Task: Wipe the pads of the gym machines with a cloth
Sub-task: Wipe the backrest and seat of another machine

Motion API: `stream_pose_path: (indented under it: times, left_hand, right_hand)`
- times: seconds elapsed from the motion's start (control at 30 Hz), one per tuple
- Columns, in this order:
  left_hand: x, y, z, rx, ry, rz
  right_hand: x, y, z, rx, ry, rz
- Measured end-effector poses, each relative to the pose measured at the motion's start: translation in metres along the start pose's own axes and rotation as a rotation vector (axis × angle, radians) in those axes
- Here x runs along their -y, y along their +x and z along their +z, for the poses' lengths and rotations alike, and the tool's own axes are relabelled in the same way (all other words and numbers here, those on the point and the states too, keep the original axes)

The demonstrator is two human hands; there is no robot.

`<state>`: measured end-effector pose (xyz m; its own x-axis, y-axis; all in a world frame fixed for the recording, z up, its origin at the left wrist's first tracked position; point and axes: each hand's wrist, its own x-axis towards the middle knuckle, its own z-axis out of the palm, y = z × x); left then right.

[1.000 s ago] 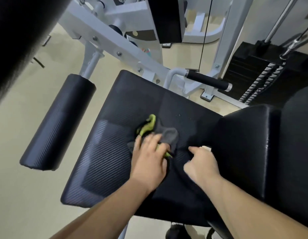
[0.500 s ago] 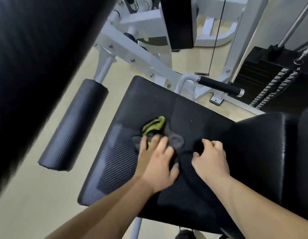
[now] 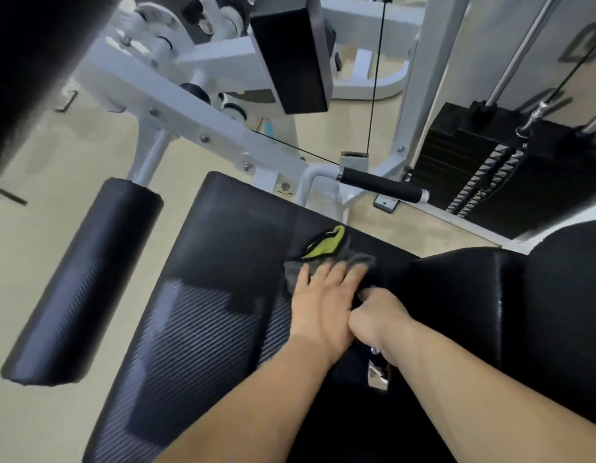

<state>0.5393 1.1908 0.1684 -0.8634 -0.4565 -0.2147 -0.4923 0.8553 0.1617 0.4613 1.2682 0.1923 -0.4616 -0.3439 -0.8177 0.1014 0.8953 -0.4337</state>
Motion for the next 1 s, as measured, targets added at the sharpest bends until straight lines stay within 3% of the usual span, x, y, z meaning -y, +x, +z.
stream_pose_path:
  times: [0.1, 0.2, 0.23, 0.3, 0.4, 0.47, 0.57, 0.7, 0.77, 0.83, 0.9, 1.0]
  left_hand:
    - [0.018, 0.021, -0.012, 0.033, 0.111, 0.087]
    - [0.041, 0.045, -0.033, 0.058, 0.269, -0.078]
    - [0.041, 0.054, -0.037, 0.082, 0.258, -0.151]
    - [0.029, 0.068, -0.035, 0.106, 0.150, -0.231]
    - [0.002, 0.068, -0.016, 0.062, 0.064, -0.127]
    - [-0.019, 0.051, 0.004, 0.079, 0.058, 0.045]
    - [-0.035, 0.024, 0.023, 0.236, 0.153, 0.238]
    - [-0.004, 0.045, 0.007, 0.279, 0.326, 0.496]
    - [0.008, 0.076, -0.003, 0.169, 0.345, 0.426]
    - [0.004, 0.095, -0.005, 0.062, 0.248, 0.196]
    - [-0.014, 0.089, 0.004, 0.063, 0.102, 0.078]
    - [-0.021, 0.039, 0.026, 0.120, 0.082, 0.260]
  right_hand:
    - [0.008, -0.006, -0.015, -0.201, -0.081, -0.106]
    - [0.030, -0.019, -0.036, -0.323, -0.742, -0.313]
    - [0.037, -0.018, -0.048, -0.331, -0.982, -0.314]
    - [0.044, -0.019, -0.080, -0.277, -1.255, -0.124]
    - [0.039, -0.020, -0.118, -0.200, -1.184, 0.049]
    - [0.036, -0.025, -0.121, -0.182, -1.128, -0.002]
    - [0.039, -0.026, -0.117, -0.200, -1.090, -0.020]
    - [0.041, -0.027, -0.116, -0.239, -1.000, -0.045]
    - [0.040, -0.025, -0.116, -0.252, -0.962, -0.091]
    - [0.038, -0.020, -0.115, -0.273, -0.936, -0.141]
    - [0.035, -0.018, -0.116, -0.293, -0.940, -0.157]
    - [0.030, -0.019, -0.114, -0.330, -0.971, -0.234]
